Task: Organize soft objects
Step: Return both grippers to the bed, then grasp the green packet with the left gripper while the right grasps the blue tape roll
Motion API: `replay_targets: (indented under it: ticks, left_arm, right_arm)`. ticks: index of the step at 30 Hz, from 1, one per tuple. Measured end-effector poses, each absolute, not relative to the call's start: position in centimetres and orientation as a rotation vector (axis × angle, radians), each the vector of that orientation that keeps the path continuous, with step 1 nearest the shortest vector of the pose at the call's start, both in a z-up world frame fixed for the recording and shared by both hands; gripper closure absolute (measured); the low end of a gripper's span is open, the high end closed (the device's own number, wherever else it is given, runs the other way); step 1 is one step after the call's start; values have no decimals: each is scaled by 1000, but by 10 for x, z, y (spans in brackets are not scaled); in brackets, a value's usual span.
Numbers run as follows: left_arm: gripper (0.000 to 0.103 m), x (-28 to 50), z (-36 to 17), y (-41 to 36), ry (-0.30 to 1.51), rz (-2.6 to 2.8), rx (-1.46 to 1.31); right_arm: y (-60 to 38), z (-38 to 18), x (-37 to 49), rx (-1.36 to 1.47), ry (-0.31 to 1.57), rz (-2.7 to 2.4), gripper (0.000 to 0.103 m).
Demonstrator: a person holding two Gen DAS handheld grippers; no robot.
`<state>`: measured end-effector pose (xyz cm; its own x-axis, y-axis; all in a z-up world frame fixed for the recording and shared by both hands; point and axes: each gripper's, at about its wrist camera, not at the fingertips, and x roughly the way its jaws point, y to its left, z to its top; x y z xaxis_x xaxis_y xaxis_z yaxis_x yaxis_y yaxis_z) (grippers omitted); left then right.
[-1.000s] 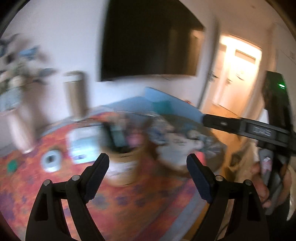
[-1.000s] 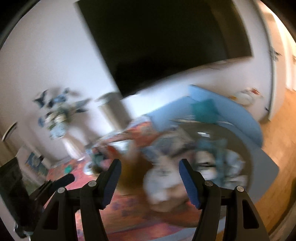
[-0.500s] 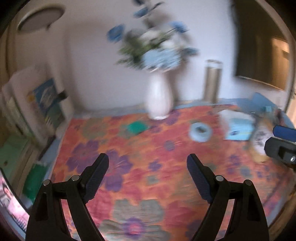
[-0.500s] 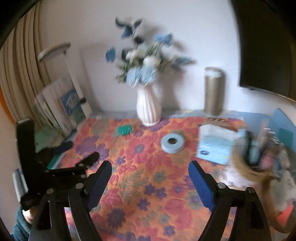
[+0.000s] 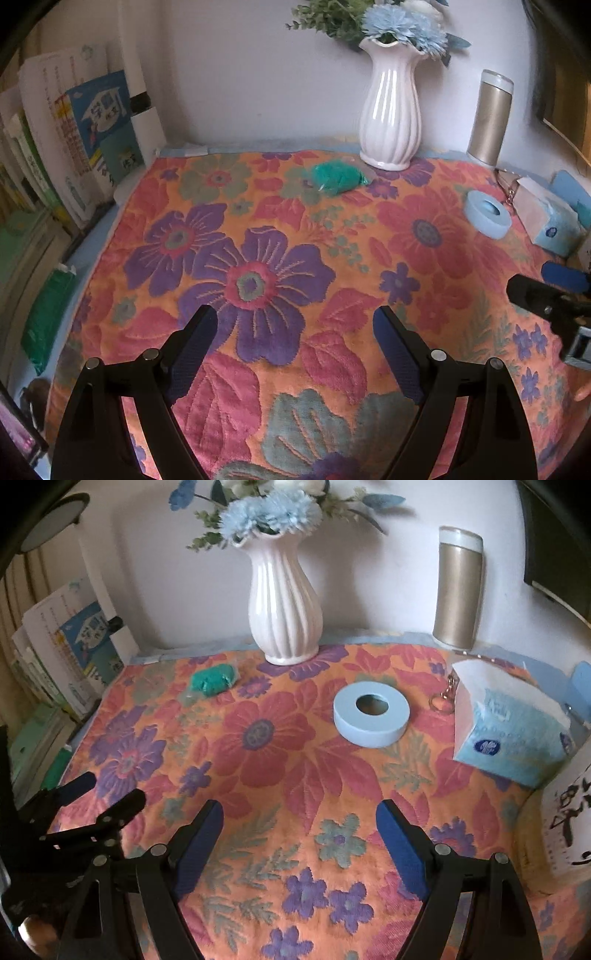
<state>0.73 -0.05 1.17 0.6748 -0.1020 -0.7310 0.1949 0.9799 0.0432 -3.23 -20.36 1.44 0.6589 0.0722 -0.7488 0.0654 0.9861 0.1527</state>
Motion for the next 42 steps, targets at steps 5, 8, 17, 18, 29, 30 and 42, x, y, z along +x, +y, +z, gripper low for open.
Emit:
replay_targets:
  ticks: [5, 8, 17, 18, 29, 30, 42]
  left_arm:
    - [18, 12, 10, 3, 836, -176, 95]
    - [18, 15, 7, 2, 861, -178, 95]
    - [18, 22, 2, 8, 895, -187, 63]
    - [18, 22, 2, 8, 896, -187, 60]
    - [18, 26, -1, 10, 919, -187, 51]
    - [18, 26, -2, 10, 922, -186, 50]
    - [18, 23, -1, 19, 927, -238, 8]
  right_arm:
    - [-210, 4, -33, 208, 839, -16, 19]
    - [-212, 1, -32, 214, 853, -26, 19]
    - [-205, 0, -31, 163, 845, -45, 19]
    - [-204, 0, -31, 158, 845, -45, 18]
    - [-203, -1, -29, 147, 859, -52, 14]
    - [-203, -1, -29, 147, 860, -53, 14]
    - [-215, -1, -30, 203, 875, -83, 13]
